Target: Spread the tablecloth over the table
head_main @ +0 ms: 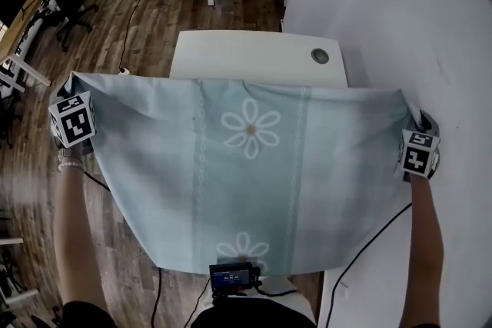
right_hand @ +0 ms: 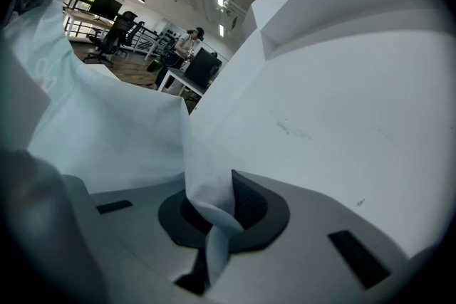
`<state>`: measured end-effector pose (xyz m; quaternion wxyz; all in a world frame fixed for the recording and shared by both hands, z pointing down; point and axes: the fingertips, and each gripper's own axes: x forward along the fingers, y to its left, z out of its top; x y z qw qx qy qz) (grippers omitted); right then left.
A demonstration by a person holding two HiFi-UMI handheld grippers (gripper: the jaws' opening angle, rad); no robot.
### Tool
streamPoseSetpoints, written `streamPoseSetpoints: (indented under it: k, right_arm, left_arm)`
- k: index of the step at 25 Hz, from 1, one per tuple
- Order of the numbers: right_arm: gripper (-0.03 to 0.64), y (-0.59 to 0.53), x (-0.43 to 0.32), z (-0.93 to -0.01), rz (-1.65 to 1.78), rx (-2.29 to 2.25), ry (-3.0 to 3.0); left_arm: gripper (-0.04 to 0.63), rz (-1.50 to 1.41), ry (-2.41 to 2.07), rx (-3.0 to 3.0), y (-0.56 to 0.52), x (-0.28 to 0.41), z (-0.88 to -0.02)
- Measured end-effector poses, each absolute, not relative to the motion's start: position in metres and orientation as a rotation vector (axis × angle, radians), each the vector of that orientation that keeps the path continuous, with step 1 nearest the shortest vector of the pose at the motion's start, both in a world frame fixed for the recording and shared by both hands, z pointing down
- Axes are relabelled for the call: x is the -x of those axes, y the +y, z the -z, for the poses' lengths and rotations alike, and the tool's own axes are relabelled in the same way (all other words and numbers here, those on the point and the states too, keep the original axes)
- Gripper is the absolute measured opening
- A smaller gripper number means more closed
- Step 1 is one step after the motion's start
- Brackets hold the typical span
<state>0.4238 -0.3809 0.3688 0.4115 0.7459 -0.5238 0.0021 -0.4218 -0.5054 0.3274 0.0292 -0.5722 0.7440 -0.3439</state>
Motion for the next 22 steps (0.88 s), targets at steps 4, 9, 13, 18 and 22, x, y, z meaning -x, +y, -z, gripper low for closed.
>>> streamPoseSetpoints:
  k: [4, 9, 13, 18, 22]
  right_arm:
    - [0.031, -0.390, -0.428, -0.374, 0.003, -1.881, -1.287]
    - [0.031, -0.432, -0.437, -0.368, 0.020, -1.885, -1.246]
    - [0.031, -0.447, -0.439, -0.363, 0.047, -1.891, -1.212]
    - [0.031, -0.485, -0.450, -0.359, 0.055, -1.879, -1.190]
    - [0.031, -0.492, -0.453, -0.381, 0.026, -1.847, -1.179]
  left_arm:
    - [0.011, 1.062, 2.280, 1.772, -0.519, 0.422, -0.331]
    - [0.011, 1.048, 2.261, 1.779, -0.560, 0.419, -0.323]
    - [0.011, 1.015, 2.248, 1.790, -0.582, 0.416, -0.322]
    - [0.011, 1.032, 2.217, 1.824, -0.624, 0.403, -0.327]
    - [0.011, 1.090, 2.198, 1.875, -0.638, 0.400, -0.363]
